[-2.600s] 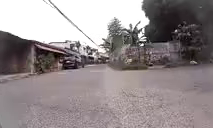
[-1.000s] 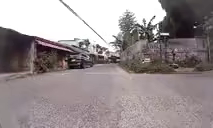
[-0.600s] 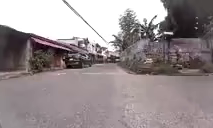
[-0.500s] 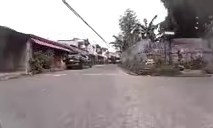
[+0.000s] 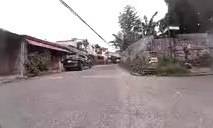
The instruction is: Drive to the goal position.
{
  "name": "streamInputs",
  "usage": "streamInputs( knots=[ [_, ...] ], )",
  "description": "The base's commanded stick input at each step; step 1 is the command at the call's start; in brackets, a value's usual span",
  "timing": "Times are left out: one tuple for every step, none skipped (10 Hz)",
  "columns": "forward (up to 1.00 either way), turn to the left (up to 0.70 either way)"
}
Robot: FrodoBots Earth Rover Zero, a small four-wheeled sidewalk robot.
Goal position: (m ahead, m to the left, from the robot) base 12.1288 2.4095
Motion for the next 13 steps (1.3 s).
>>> streamInputs(
  knots=[
    [1.0, 0.0],
    [1.0, 0.0],
    [1.0, 0.0],
    [1.0, 0.0],
    [1.0, 0.0],
    [1.0, 0.0],
    [1.0, 0.0],
    [1.0, 0.0],
    [1.0, 0.0],
    [1.0, 0.0],
    [1.0, 0.0],
    [1.0, 0.0],
    [1.0, 0.0]
  ],
)
